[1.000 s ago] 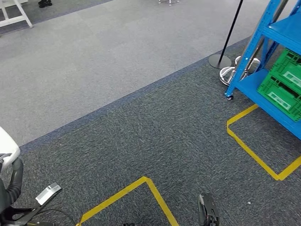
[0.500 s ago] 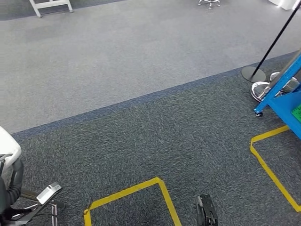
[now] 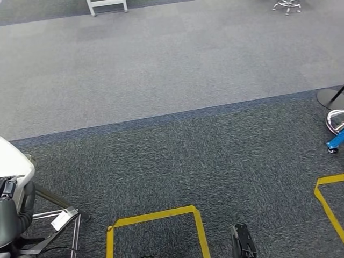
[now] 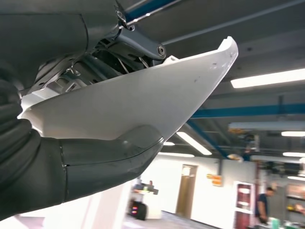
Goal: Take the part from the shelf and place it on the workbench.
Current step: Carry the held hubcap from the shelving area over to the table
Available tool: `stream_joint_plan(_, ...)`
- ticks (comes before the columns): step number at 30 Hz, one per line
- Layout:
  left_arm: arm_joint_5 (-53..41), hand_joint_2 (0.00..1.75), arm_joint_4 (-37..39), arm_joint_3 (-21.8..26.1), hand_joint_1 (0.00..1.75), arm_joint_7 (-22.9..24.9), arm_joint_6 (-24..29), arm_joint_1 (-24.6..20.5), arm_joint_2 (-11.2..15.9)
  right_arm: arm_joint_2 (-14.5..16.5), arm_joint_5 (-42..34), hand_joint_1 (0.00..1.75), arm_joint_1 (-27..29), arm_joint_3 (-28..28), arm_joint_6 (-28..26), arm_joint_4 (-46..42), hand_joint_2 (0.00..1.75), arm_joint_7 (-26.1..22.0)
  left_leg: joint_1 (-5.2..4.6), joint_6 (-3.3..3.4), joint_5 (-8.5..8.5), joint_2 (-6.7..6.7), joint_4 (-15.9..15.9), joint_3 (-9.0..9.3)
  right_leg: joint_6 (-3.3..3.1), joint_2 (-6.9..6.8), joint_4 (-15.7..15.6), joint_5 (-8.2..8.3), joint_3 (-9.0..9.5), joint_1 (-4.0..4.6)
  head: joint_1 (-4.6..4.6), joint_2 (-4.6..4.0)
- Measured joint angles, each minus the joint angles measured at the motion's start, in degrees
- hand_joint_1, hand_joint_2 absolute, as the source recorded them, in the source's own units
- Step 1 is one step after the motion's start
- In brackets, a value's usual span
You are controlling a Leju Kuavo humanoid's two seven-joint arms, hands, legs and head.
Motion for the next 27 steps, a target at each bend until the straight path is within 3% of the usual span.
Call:
stream_joint_plan(1, 0.0, 1.75, 0.0, -0.3, 1.75, 0.4, 0.0, 0.1, 0.2, 0.0, 0.1, 0.00, 0.0, -0.1, -0.1, 0.0, 0.00, 0.0, 0.00, 0.06, 0.51, 0.19, 0.1, 0.16, -0.06, -0.85, 0.0, -0.07, 0.04, 0.11, -0.01, 0.00)
stream_joint_plan(2, -0.1, 1.75, 0.1, -0.5, 1.75, 0.8, 0.0, 0.2, 0.5, 0.0, 0.2, 0.00, 0.0, -0.1, -0.2, 0.0, 0.00, 0.0, -0.05, 0.23, 1.94, 0.46, -2.0, 1.39, -0.06, -1.61, 0.0, -0.15, 0.13, 0.21, -0.02, 0.00)
stream_joint_plan(4, -0.1, 1.75, 0.1, -0.9, 1.75, 1.3, 0.0, 0.2, 0.9, 0.0, 0.3, 0.00, -0.2, -0.1, -0.3, 0.0, 0.00, 0.0, -0.54, 0.94, 5.08, 2.63, -9.5, 5.49, 0.04, -2.99, 0.0, -0.40, 0.43, 0.47, 0.00, 0.00)
stream_joint_plan(6, -0.1, 1.75, 0.1, -1.5, 1.75, 1.6, 0.0, 0.2, 1.1, 0.0, 0.3, 0.00, -0.3, -0.1, -0.3, 0.0, 0.00, 0.0, -1.28, 1.66, 6.03, 4.77, -14.4, 7.91, 0.35, -4.30, 0.1, -0.64, 0.56, 0.77, 0.03, 0.00)
stream_joint_plan(7, -0.1, 1.75, 0.1, -1.7, 1.75, 1.7, 0.0, 0.2, 1.2, 0.0, 0.4, 0.00, -0.3, -0.1, -0.2, 0.0, 0.00, 0.0, -1.56, 1.90, 5.76, 4.92, -15.0, 8.02, 0.55, -4.98, 0.1, -0.72, 0.57, 0.85, 0.02, 0.00)
stream_joint_plan(9, -0.1, 1.75, 0.1, -2.0, 1.75, 1.8, 0.0, 0.4, 1.5, 0.0, 0.5, 0.00, -0.5, -0.1, -0.2, 0.0, 0.00, 0.0, -1.51, 2.46, 6.06, 3.62, -15.6, 8.01, 1.06, -5.73, 0.1, -0.94, 0.62, 0.79, 0.01, 0.00)
stream_joint_plan(11, -0.1, 1.75, 0.1, -2.1, 1.75, 1.9, 0.0, 0.4, 1.7, 0.0, 0.6, 0.00, -0.7, -0.1, -0.1, 0.0, 0.00, 0.0, -1.08, 3.06, 6.53, 2.35, -16.3, 8.31, 1.64, -3.08, 2.2, -2.39, -0.27, 0.55, 0.11, 0.00)
stream_joint_plan(13, -0.1, 1.75, 0.1, -2.5, 1.75, 2.0, 0.0, 0.3, 1.8, -0.1, 0.7, 0.00, -0.5, -0.2, -0.1, 0.1, 0.00, 0.0, -0.77, 3.38, 6.76, 1.06, -16.6, 8.38, 2.06, 0.48, 8.6, -5.49, -3.48, 0.30, 0.30, 0.00)
stream_joint_plan(15, -0.1, 1.75, 0.1, -2.9, 1.75, 2.3, 0.0, 0.2, 1.8, -0.1, 0.8, 0.00, -0.2, -0.2, -0.1, 0.1, 0.00, 0.0, -0.70, 3.44, 6.80, -0.45, -16.5, 8.31, 2.36, 1.39, 15.1, -7.46, -7.10, 0.17, 0.34, 0.00)
stream_joint_plan(16, -0.2, 1.75, 0.1, -3.0, 1.75, 2.5, 0.0, 0.3, 1.8, -0.1, 0.8, 0.00, -0.1, -0.2, -0.2, 0.1, 0.00, 0.1, -0.67, 3.39, 6.82, -1.26, -16.5, 8.31, 2.48, 1.46, 15.9, -6.91, -7.83, 0.08, 0.33, 0.00)
stream_joint_plan(17, -0.2, 1.75, 0.1, -3.1, 1.75, 2.8, 0.0, 0.3, 1.9, -0.1, 0.9, 0.00, 0.0, -0.2, -0.2, 0.2, 0.00, 0.1, -0.62, 3.31, 6.82, -2.08, -16.4, 8.33, 2.59, 1.60, 14.4, -5.30, -7.47, -0.05, 0.32, 0.00)
stream_joint_plan(18, -0.3, 1.75, 0.1, -3.2, 1.75, 3.1, 0.0, 0.3, 1.9, -0.1, 1.0, 0.00, -0.1, -0.2, -0.2, 0.2, 0.00, 0.1, -0.51, 3.15, 6.77, -2.89, -16.2, 8.35, 2.69, 2.06, 11.1, -3.00, -6.11, -0.23, 0.32, 0.00)
stream_joint_plan(20, -0.4, 1.75, 0.1, -3.4, 1.75, 3.6, 0.0, 0.2, 2.1, -0.1, 1.1, 0.00, -0.2, -0.2, -0.3, 0.2, 0.00, 0.1, -0.37, 2.55, 6.53, -4.36, -15.6, 8.15, 2.81, 4.69, 3.9, -0.08, -2.77, -0.70, 0.35, 0.00)
stream_joint_plan(22, -0.5, 1.75, 0.1, -3.6, 1.75, 3.8, 0.0, 0.2, 2.3, -0.1, 1.2, 0.00, -0.2, -0.2, -0.4, 0.2, 0.00, 0.1, -0.26, 1.78, 6.57, -5.68, -15.3, 7.61, 2.47, 6.30, 0.9, 0.17, -1.07, -0.82, 0.37, 0.00)
stream_joint_plan(24, -0.4, 1.75, 0.1, -3.8, 1.75, 3.9, 0.0, 0.3, 2.5, -0.1, 1.4, 0.00, -0.3, -0.2, -0.4, 0.2, 0.00, 0.2, -0.05, 1.12, 6.84, -6.72, -15.3, 7.17, 1.74, 5.20, 0.6, 0.28, -0.78, -0.71, 0.37, 0.00)
stream_joint_plan(25, -0.4, 1.75, 0.1, -3.8, 1.75, 4.0, 0.0, 0.5, 2.6, -0.2, 1.5, 0.00, -0.4, -0.2, -0.5, 0.2, 0.00, 0.3, -0.07, 0.86, 6.59, -6.09, -14.9, 6.93, 1.40, 4.58, 0.5, 0.38, -0.72, -0.73, 0.31, 0.00)
stream_joint_plan(27, -0.3, 1.75, 0.1, -3.8, 1.75, 4.1, 0.0, 0.5, 2.9, -0.2, 1.8, 0.00, -0.6, -0.3, -0.6, 0.2, 0.00, 0.3, -0.15, 0.45, 4.27, -2.94, -11.1, 5.25, 0.68, 3.06, 0.3, 0.43, -0.60, -0.73, 0.04, 0.00)
